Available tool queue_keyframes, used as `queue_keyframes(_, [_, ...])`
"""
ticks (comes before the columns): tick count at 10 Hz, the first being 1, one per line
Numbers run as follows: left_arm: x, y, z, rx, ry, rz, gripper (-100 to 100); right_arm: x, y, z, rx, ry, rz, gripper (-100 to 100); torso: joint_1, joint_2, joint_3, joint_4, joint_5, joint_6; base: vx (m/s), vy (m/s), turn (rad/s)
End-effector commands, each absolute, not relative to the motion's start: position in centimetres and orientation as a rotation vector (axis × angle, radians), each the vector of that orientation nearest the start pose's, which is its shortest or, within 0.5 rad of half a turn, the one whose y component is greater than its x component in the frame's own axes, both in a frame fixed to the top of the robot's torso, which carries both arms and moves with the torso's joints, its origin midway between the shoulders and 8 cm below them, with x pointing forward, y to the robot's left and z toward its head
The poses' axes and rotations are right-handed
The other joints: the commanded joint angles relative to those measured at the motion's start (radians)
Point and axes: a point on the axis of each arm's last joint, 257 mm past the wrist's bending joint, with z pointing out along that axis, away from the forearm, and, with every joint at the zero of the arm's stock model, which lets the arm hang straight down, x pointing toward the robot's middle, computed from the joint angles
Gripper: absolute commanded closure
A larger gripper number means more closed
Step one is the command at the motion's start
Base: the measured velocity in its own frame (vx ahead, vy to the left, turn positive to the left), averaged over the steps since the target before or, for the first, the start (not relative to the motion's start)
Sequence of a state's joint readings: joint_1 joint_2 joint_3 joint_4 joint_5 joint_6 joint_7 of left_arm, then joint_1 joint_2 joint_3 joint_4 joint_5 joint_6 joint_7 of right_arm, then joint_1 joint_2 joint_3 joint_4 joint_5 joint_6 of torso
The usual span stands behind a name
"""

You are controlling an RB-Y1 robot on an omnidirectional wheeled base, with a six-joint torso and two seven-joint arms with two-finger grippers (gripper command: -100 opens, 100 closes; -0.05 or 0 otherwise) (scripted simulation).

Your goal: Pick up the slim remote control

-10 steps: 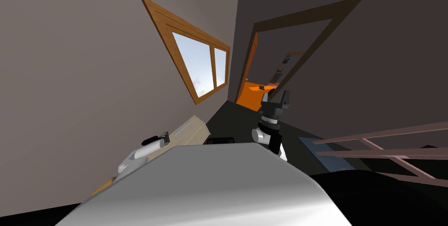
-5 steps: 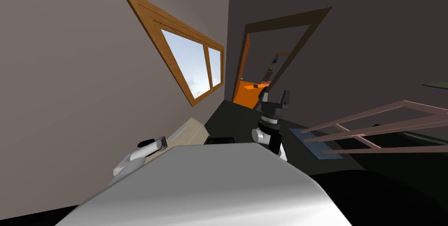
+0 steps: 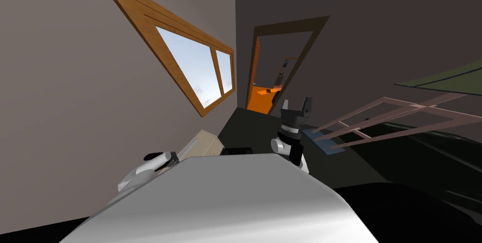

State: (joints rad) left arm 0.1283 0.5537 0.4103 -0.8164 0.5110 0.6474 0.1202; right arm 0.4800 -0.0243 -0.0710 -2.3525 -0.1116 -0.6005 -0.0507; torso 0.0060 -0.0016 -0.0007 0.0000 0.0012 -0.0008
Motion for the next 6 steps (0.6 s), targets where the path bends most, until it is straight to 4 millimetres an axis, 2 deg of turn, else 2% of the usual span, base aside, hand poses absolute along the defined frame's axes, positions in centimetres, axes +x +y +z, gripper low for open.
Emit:
queue_keyframes(1, [15.6,62.7,-54.5,-2.627,0.924,-0.054,-100,30.3,-30.2,8.1,0.553,0.418,1.399,0,0.000,0.000,0.000,0.000,0.000,0.000,-0.008,0.073,-0.202])
queue_keyframes(2, [14.7,62.3,-54.9,-2.695,0.861,-0.044,-100,30.3,-30.2,8.1,0.553,0.418,1.398,0,0.000,0.000,0.000,0.000,0.000,-0.001,-0.005,0.064,-0.277])
queue_keyframes(4, [14.5,61.9,-55.1,-2.749,0.803,-0.047,-100,30.3,-30.2,8.1,0.553,0.418,1.398,0,-0.001,-0.001,-0.001,0.000,0.000,-0.002,-0.003,0.050,-0.195])
queue_keyframes(6, [12.7,61.0,-56.0,-2.829,0.728,-0.015,-100,30.3,-30.2,8.1,0.553,0.418,1.398,0,-0.002,-0.001,-0.001,-0.001,0.000,-0.002,-0.002,0.044,-0.169])
